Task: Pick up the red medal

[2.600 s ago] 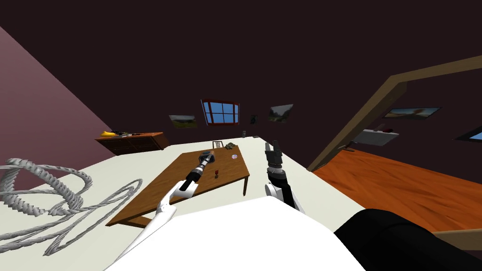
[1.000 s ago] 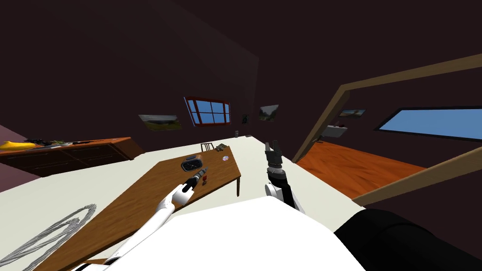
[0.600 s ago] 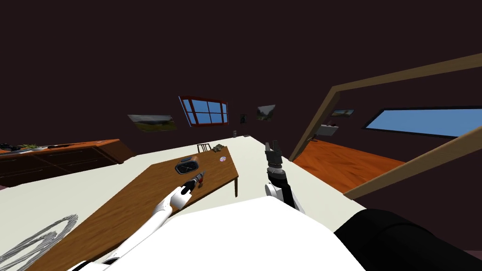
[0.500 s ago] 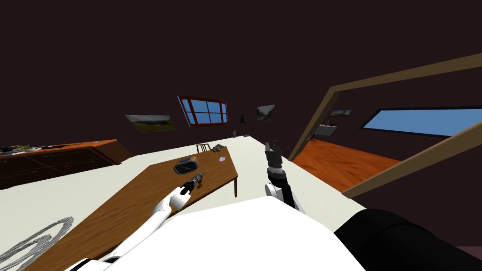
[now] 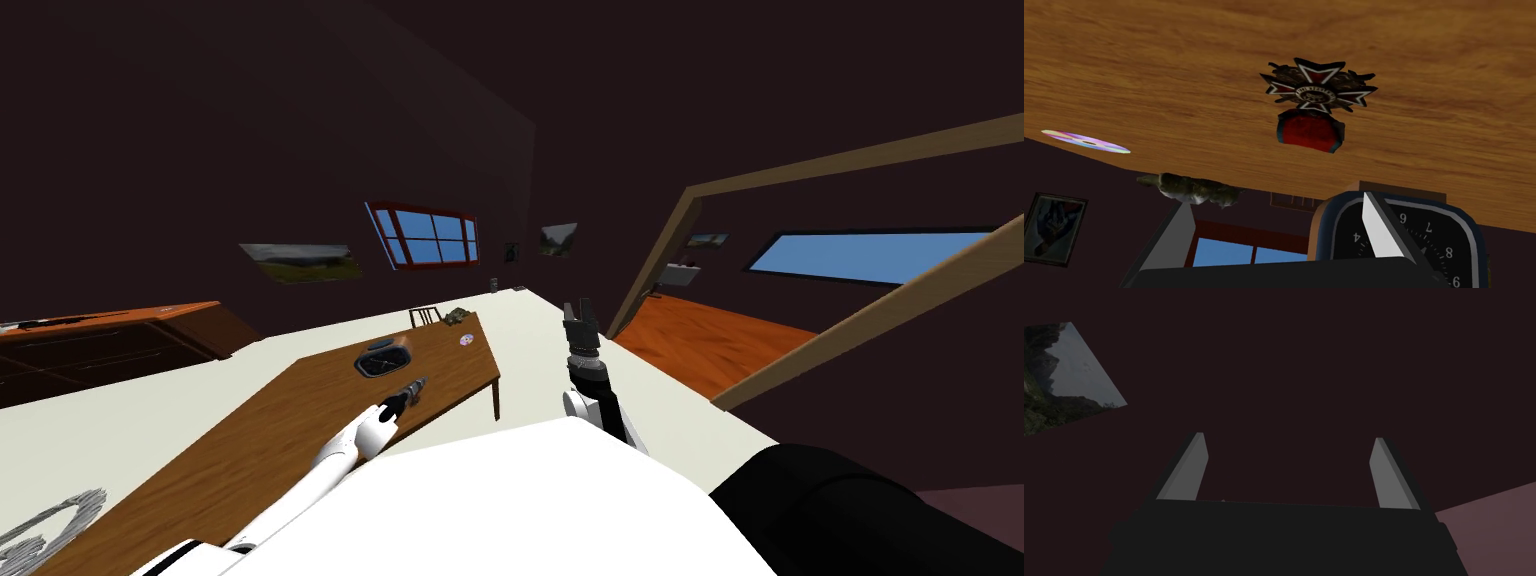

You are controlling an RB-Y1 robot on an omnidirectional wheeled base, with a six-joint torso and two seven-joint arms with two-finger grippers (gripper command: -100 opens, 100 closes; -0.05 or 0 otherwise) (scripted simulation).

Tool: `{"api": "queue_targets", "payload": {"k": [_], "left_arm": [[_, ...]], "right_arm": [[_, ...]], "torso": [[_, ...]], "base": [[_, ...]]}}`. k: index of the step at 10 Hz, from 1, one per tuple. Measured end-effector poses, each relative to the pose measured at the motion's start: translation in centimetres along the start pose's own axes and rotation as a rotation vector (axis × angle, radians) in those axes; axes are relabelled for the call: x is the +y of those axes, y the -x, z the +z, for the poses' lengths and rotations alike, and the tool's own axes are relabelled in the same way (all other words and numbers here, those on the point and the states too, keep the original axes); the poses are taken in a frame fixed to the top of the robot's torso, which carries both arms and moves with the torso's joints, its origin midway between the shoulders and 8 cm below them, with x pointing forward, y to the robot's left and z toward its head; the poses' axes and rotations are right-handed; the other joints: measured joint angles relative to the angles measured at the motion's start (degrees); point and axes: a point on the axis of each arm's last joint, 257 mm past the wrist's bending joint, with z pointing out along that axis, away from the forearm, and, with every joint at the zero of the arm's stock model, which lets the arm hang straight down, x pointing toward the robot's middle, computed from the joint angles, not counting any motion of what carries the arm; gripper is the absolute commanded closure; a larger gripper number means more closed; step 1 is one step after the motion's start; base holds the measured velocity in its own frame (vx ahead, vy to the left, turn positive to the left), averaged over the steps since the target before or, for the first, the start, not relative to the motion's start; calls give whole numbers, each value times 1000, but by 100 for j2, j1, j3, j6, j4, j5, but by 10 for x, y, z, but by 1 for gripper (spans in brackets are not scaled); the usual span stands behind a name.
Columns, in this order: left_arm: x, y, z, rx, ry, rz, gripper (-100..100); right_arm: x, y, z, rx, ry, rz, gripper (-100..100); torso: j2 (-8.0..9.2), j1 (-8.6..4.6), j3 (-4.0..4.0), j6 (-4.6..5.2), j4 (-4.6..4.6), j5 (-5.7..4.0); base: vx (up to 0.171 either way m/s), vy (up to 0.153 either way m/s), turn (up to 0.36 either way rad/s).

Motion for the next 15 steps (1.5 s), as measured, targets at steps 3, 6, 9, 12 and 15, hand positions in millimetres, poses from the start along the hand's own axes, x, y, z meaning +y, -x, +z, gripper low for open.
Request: {"api": "queue_targets", "payload": {"k": [3,6,9,12,15], "left_arm": [[40,-22,-1,51,87,39,-100],[64,-39,-7,88,140,63,0],[63,-49,-9,91,125,79,-100],[60,-62,-11,96,103,100,-100],[58,-68,-13,98,92,109,100]], "right_arm": [[0,0,0,0,0,0,0],[0,0,0,0,0,0,0],[0,0,0,0,0,0,0],[0,0,0,0,0,0,0],[0,0,0,0,0,0,0]], "torso": [[4,-3,2,-1,0,-1],[4,7,2,-1,1,0],[-33,20,-19,-3,-7,4],[-35,15,-20,-1,-7,3],[-5,19,-3,-1,-1,4]], "base": [[5,-52,-88],[5,-21,-22],[110,8,132],[112,-4,98],[22,1,14]]}}
